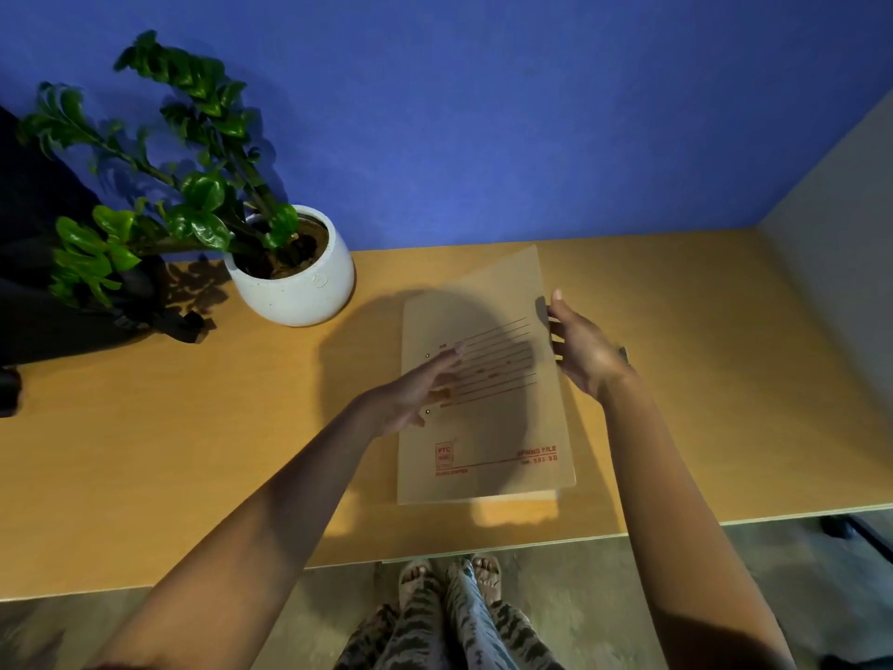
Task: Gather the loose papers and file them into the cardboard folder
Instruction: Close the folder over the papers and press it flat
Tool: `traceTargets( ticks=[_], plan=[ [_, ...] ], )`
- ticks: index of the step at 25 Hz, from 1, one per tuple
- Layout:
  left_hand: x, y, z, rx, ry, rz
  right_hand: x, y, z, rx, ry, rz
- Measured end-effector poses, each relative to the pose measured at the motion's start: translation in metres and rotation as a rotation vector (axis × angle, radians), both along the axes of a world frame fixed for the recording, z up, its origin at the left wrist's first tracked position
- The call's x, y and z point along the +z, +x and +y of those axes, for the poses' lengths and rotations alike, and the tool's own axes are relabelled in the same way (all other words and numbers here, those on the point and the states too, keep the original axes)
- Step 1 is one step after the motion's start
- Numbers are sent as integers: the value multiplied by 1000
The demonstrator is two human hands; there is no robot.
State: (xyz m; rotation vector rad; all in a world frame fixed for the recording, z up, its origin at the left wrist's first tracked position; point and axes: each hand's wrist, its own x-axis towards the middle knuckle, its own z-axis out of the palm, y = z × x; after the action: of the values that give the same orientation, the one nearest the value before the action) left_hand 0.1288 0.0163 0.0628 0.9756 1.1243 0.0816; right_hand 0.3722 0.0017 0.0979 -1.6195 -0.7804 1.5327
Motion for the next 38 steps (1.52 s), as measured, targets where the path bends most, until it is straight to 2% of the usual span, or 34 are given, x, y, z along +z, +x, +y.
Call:
traceTargets(
  ticks=[2,6,7,9,11,13,17,20,22,27,38],
  plan=[
    [-12,4,-6,-70,28,23,-12,8,-3,-27,-40,-118],
    [-34,10,-20,-198,138,96,-38,16,-16,-194,-97,-125],
    [-40,10,-24,-242,172,120,-48,16,-19,-214,-108,-178],
    [-50,8,-32,-366,284,241,-68,15,-27,-215,-118,-319],
    [-62,3,-42,-564,449,439,-86,11,-36,-245,-100,-342],
    [-73,-2,-49,-714,556,550,-99,7,-48,-223,-50,-426],
    [-85,-6,-53,-830,635,627,-118,-9,-73,48,77,-629],
    [-91,-8,-56,-850,674,664,-139,-28,-98,417,179,-1030],
    [-95,-8,-60,-874,724,698,-150,-38,-116,587,267,-1146],
    [-97,-13,-61,-905,823,729,-164,-27,-136,810,421,-1165],
    [-102,-27,-49,-912,980,774,-157,-21,-107,990,394,-1325]
  ],
)
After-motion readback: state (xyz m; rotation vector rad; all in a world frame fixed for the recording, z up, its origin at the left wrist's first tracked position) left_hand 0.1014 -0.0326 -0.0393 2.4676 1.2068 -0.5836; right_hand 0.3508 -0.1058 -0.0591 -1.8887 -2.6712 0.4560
